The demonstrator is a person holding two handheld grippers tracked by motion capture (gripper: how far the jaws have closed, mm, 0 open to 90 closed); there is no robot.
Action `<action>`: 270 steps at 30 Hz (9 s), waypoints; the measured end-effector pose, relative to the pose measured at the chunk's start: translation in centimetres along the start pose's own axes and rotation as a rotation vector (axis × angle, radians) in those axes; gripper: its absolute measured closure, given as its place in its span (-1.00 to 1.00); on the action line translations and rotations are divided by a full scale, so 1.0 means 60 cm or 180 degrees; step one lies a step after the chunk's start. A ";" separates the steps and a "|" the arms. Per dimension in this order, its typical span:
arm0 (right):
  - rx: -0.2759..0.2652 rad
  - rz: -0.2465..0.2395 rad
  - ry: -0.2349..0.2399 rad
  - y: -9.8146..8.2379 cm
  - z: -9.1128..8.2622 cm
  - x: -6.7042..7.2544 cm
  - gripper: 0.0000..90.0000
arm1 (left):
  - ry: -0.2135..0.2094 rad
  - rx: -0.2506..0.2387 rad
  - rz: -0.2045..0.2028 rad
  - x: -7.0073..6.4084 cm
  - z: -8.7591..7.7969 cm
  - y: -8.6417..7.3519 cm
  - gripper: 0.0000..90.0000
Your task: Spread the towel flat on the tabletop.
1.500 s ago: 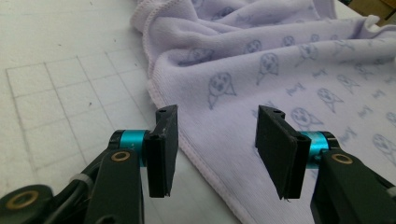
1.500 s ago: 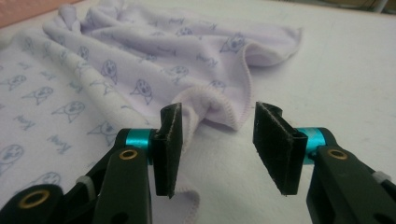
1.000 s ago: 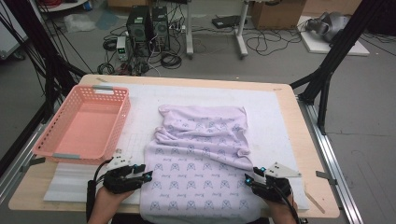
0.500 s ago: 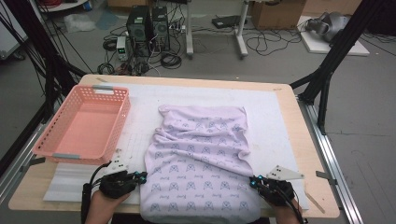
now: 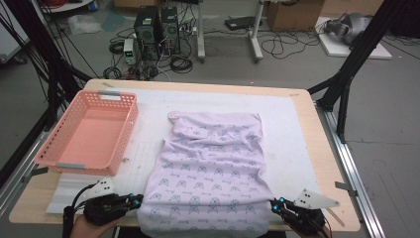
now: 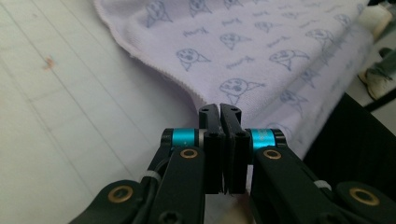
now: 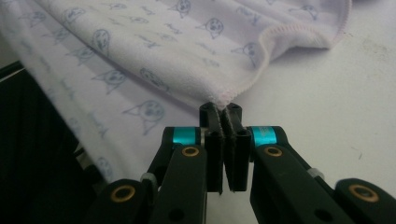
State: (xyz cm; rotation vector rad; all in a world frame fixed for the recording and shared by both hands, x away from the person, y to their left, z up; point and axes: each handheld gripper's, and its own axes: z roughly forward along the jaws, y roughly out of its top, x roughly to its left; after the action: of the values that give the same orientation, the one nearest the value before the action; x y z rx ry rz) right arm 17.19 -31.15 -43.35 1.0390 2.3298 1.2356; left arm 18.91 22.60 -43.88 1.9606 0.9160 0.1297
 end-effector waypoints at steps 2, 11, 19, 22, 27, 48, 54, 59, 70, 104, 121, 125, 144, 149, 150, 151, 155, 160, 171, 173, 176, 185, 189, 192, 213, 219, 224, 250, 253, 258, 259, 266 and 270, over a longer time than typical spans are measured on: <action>-0.0009 -0.0010 0.0015 -0.003 -0.007 0.003 0.95 | -0.0074 0.0056 0.0033 -0.003 0.001 -0.004 0.95; -0.0487 0.0291 -0.0220 0.014 -0.009 -0.011 0.37 | 0.0088 -0.0433 -0.0197 0.019 0.035 0.029 0.08; -0.0120 0.0442 -0.0354 0.054 0.083 -0.035 0.01 | 0.0414 -0.0062 -0.0289 0.045 0.131 0.083 0.07; 0.0027 0.0506 -0.0402 0.063 0.109 -0.045 -0.02 | 0.0716 0.0024 -0.0026 0.033 0.146 0.092 0.42; 0.0251 0.0353 -0.0337 0.070 0.134 -0.055 0.90 | 0.0778 0.0052 -0.0089 0.047 0.150 0.101 0.96; 0.0042 0.0303 -0.0951 0.143 0.210 -0.162 0.92 | 0.1082 -0.0521 -0.0579 0.136 0.207 0.167 0.93; -0.0249 0.0487 -0.0844 0.134 0.174 -0.148 0.27 | 0.0840 -0.0474 -0.0412 0.125 0.171 0.155 0.12; -0.0305 0.0397 -0.0612 0.110 0.133 -0.119 0.24 | 0.0664 -0.0429 -0.0368 0.106 0.146 0.127 0.06; 0.0087 0.0246 -0.0374 0.055 0.116 -0.069 0.23 | 0.0525 -0.0167 -0.0286 0.068 0.127 0.084 0.07; -0.0051 0.0100 -0.0040 0.006 -0.010 -0.001 0.98 | 0.0023 -0.0165 -0.0233 -0.013 0.002 0.016 0.96; -0.0125 0.0256 -0.0277 0.018 0.011 -0.003 0.36 | 0.0418 -0.0281 -0.0321 0.007 0.065 0.039 0.03; 0.0066 0.0313 -0.0449 0.025 0.053 -0.012 0.43 | 0.0519 -0.0135 -0.0245 0.005 0.102 0.042 0.13; 0.0247 0.0241 0.0084 -0.017 -0.008 0.020 0.94 | 0.0212 0.0053 -0.0070 -0.034 0.022 0.005 0.86; 0.0091 0.0371 -0.0060 -0.007 0.001 0.010 0.42 | 0.0275 -0.0271 -0.0113 -0.024 0.025 0.016 0.06; 0.0046 0.0401 -0.0140 -0.001 0.008 0.006 0.40 | 0.0317 -0.0337 -0.0132 -0.019 0.029 0.021 0.05; 0.0028 0.0402 -0.0203 0.006 0.016 0.004 0.40 | 0.0371 -0.0364 -0.0143 -0.012 0.036 0.026 0.07; 0.0175 0.0313 -0.0483 0.029 0.056 -0.007 0.40 | 0.0516 -0.0273 -0.0255 0.017 0.073 0.042 0.09; 0.0276 0.0323 -0.0553 0.031 0.085 -0.018 0.67 | 0.0673 -0.0130 -0.0135 0.018 0.102 0.045 0.38; 0.0204 0.0299 -0.0305 0.018 0.040 -0.016 0.97 | 0.0563 -0.0076 -0.0198 0.006 0.053 0.027 0.96; 0.0164 0.0292 -0.0247 0.014 0.025 -0.014 0.97 | 0.0500 -0.0087 -0.0202 0.000 0.041 0.023 0.96; 0.0167 0.0276 -0.0188 0.009 0.004 -0.003 0.97 | 0.0358 -0.0095 -0.0180 -0.011 0.024 0.016 0.95; -0.0040 0.0465 -0.0302 0.016 0.009 -0.020 0.36 | 0.0444 -0.0351 -0.0362 0.025 0.044 0.040 0.06; -0.0135 0.0494 -0.0420 0.045 0.030 -0.049 0.24 | 0.0474 -0.0289 -0.0408 0.054 0.076 0.068 0.04; -0.0087 0.0474 -0.0519 0.065 0.051 -0.066 0.21 | 0.0484 -0.0309 -0.0469 0.070 0.097 0.087 0.04; 0.0167 0.0481 -0.0718 0.162 0.217 -0.209 -0.03 | 0.0774 -0.0304 -0.0501 0.187 0.237 0.226 -0.01; 0.0188 0.0485 -0.0718 0.190 0.254 -0.238 -0.04 | 0.0915 -0.0274 -0.0548 0.222 0.263 0.244 0.02; 0.0359 0.0472 -0.0753 0.206 0.291 -0.254 0.19 | 0.1025 -0.0125 -0.0409 0.234 0.287 0.257 0.19; -0.0091 0.0850 -0.1267 0.217 0.302 -0.289 0.25 | 0.1354 -0.0311 -0.0782 0.274 0.297 0.274 0.09; 0.0161 0.0719 -0.1141 0.215 0.319 -0.284 0.35 | 0.1392 -0.0189 -0.0516 0.263 0.303 0.276 0.43; 0.0275 0.0359 -0.1063 0.227 0.329 -0.269 0.95 | 0.1573 -0.0105 -0.0403 0.260 0.303 0.288 0.95; 0.0287 0.0294 -0.1151 0.231 0.330 -0.268 0.96 | 0.1648 -0.0234 -0.0430 0.261 0.299 0.291 0.95; -0.0018 0.0323 -0.1539 0.239 0.322 -0.265 0.64 | 0.1697 -0.0501 -0.0528 0.262 0.289 0.297 0.38; -0.0063 0.0570 -0.1348 0.235 0.299 -0.277 0.44 | 0.1595 -0.0324 -0.0570 0.254 0.278 0.292 0.06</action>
State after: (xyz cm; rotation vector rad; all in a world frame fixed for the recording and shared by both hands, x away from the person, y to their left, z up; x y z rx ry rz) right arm 45.17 -27.38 -43.42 1.3740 1.9324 0.9761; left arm 46.63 15.64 -43.41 1.7694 1.3731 0.5714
